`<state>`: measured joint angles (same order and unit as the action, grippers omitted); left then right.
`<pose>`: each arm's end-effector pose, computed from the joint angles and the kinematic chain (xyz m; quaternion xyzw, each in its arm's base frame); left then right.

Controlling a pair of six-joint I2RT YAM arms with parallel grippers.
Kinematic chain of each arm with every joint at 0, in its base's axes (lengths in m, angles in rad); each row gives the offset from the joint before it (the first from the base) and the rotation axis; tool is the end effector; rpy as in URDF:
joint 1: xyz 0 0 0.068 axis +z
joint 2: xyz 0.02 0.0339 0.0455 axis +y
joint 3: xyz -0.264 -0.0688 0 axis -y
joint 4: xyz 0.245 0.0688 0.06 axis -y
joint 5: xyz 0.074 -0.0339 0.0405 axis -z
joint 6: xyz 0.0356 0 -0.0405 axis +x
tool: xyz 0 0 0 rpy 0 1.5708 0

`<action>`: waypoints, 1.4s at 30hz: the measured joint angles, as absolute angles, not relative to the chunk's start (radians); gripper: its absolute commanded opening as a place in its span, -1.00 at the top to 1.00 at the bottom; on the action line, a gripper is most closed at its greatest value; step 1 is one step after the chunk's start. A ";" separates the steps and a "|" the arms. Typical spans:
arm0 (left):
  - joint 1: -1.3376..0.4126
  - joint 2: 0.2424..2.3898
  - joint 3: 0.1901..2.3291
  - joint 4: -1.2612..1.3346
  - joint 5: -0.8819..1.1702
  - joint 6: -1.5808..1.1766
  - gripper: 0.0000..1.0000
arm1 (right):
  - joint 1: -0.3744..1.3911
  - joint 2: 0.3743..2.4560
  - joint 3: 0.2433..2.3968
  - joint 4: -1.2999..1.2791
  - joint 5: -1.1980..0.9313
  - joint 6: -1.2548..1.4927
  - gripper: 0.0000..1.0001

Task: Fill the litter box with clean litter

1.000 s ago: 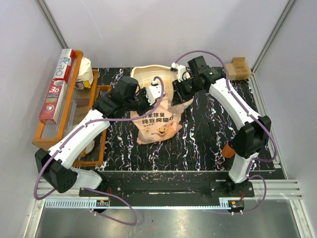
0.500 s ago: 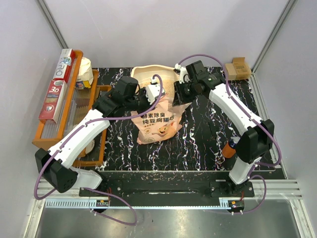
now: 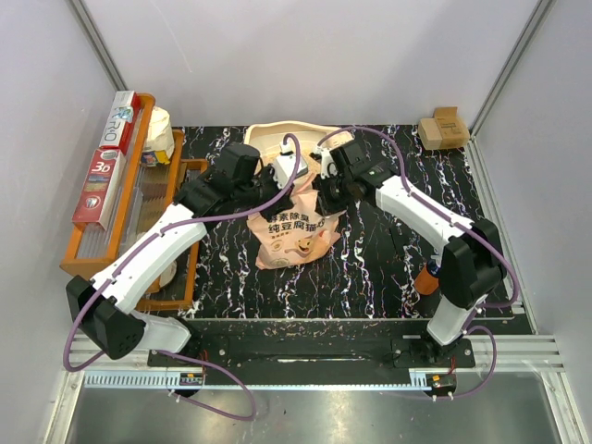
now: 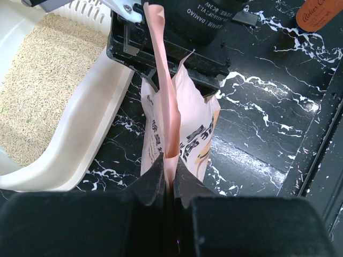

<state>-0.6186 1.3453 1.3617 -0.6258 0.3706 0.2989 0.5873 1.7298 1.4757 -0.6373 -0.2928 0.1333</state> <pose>0.2311 -0.1803 0.3735 0.4623 0.7437 -0.2336 0.4227 0.3122 0.2202 0.2866 -0.2573 0.8979 0.2449 0.2600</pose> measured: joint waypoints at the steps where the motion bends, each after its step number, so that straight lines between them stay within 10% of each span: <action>1: -0.620 1.346 1.362 -0.625 0.371 0.292 1.00 | 0.585 1.730 1.468 -0.626 -0.308 0.141 1.00; 42: -0.619 1.280 1.282 -0.626 0.353 0.160 1.00 | 0.457 1.825 1.102 0.288 -1.022 0.902 1.00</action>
<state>-0.6193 1.2797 1.2819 -0.6258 0.3527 0.1604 0.4572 1.8252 1.1015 0.2878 -1.0222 0.9016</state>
